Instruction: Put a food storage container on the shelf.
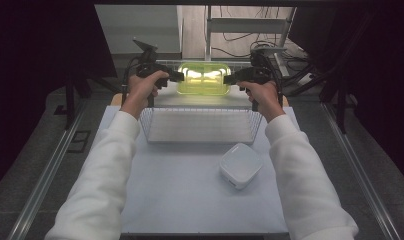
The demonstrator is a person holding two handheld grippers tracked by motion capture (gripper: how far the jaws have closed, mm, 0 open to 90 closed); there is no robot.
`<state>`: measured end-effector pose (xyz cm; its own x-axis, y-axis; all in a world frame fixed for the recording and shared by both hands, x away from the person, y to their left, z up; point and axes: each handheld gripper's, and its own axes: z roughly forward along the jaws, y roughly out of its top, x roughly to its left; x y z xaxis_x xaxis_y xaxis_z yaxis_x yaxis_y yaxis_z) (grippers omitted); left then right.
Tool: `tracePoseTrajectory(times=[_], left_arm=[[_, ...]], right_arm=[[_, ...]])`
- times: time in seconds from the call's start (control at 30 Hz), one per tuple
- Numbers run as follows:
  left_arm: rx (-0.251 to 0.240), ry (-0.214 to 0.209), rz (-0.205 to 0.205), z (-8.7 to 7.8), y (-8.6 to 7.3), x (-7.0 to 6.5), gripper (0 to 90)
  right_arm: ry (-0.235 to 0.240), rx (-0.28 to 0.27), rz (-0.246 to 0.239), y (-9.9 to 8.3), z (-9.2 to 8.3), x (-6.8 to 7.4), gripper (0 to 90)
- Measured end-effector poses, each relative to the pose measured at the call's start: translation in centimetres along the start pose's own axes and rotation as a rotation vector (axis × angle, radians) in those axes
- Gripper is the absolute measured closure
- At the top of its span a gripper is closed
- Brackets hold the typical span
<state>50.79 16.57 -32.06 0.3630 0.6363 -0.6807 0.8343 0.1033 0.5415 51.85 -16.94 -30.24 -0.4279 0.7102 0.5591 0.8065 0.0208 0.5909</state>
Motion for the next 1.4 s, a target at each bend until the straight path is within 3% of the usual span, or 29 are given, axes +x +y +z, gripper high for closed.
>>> tracePoseTrajectory(times=[0.23,0.37,0.53,0.7,0.83,0.97,1.03,1.2,1.4], left_arm=[[-0.003,-0.011,-0.045,0.9,0.3,1.1,73.8],[-0.008,-0.025,-0.038,1.1,0.3,1.5,72.2],[-0.030,0.001,-0.008,1.1,0.1,1.5,64.2],[-0.103,0.047,0.044,0.7,-0.1,0.8,37.4],[-0.145,0.061,0.098,-0.1,-0.4,-0.2,26.2],[-0.183,0.074,0.148,-1.5,-1.2,-1.2,21.2],[-0.207,0.059,0.154,-2.4,-2.0,-1.6,20.2],[-0.223,0.083,0.252,-5.2,-4.9,-2.7,20.7],[-0.207,0.087,0.329,-7.5,-9.3,-3.4,22.8]], right_arm=[[-0.053,0.011,0.050,0.6,0.8,-0.2,72.2],[-0.044,0.009,0.082,0.7,1.0,-0.4,71.6],[-0.074,-0.011,0.062,0.6,1.1,-0.3,63.7],[-0.126,-0.068,-0.016,0.4,0.6,0.6,45.8],[-0.185,-0.126,-0.092,0.1,-0.4,1.9,33.3],[-0.226,-0.165,-0.167,-0.4,-1.8,2.7,28.0],[-0.203,-0.179,-0.201,-0.9,-2.8,2.9,27.8],[-0.148,-0.183,-0.296,-2.6,-5.8,3.3,27.5],[-0.092,-0.194,-0.376,-6.0,-8.9,3.2,27.6]])
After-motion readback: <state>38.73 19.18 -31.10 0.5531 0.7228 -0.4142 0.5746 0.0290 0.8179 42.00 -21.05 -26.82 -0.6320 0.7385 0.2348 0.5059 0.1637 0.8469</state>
